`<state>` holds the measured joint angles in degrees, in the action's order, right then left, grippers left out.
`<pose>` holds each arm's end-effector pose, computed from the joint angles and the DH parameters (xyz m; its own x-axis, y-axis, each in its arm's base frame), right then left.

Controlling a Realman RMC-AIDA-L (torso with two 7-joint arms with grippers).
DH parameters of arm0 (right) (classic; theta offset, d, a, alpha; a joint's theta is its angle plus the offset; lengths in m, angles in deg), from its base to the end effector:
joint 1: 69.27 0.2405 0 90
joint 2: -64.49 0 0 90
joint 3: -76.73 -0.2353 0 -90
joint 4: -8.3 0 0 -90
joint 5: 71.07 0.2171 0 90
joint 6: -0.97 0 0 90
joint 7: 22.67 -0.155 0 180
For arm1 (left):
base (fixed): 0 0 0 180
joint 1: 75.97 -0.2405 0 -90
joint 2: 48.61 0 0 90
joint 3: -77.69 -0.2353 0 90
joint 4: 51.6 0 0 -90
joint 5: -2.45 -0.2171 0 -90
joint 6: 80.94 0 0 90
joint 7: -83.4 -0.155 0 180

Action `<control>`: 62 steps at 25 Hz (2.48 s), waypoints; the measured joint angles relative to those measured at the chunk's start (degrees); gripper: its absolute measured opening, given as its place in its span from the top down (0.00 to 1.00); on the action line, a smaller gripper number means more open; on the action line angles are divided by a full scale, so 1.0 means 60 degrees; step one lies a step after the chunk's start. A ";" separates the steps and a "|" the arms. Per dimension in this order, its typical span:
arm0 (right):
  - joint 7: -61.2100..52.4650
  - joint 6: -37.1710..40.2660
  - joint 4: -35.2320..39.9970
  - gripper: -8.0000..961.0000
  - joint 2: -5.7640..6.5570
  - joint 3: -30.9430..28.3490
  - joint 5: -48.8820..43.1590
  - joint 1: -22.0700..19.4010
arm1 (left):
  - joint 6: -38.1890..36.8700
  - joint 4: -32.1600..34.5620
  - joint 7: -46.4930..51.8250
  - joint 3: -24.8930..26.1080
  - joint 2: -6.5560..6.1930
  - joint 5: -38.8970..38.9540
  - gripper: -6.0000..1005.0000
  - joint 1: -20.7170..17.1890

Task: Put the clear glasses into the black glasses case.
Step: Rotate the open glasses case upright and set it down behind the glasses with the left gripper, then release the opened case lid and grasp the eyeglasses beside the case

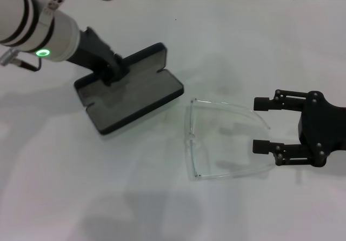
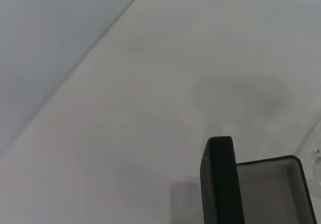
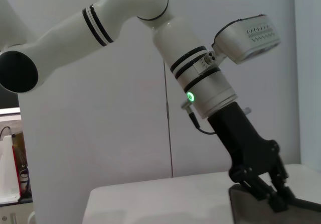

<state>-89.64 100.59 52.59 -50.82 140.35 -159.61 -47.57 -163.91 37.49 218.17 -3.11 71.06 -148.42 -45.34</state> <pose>0.2098 0.2879 0.0136 0.7844 -0.0195 -0.6200 -0.0973 -0.9910 -0.0919 -0.1399 0.3651 0.0239 0.9033 0.3820 -0.1951 0.2334 -0.8194 -0.5236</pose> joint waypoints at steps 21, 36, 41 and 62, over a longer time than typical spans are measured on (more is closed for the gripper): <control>0.0005 0.0300 -0.0363 0.22 -0.0061 0.0037 0.0148 0.0074 | 0.3548 -0.1609 -0.2562 -0.2490 0.0016 -0.0495 0.79 0.0769; 0.0015 0.0548 -0.0469 0.23 -0.0032 0.0001 0.0305 0.0039 | 0.4298 -0.2442 -0.3173 -0.2745 0.0031 0.0417 0.77 0.1145; 0.0015 0.0558 -0.0470 0.23 -0.0025 0.0001 0.0305 0.0040 | 0.4305 -0.2982 -0.3178 -0.2752 0.0034 0.0495 0.77 0.1409; -0.0122 0.0508 -0.0484 0.23 -0.0012 -0.0124 0.0299 0.0075 | 0.4690 -0.2205 -0.3207 -0.2004 0.0015 0.1498 0.74 0.0811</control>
<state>-90.37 103.63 49.68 -50.89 139.61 -157.82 -47.12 -135.77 24.26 198.93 -15.13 71.15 -139.43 -40.47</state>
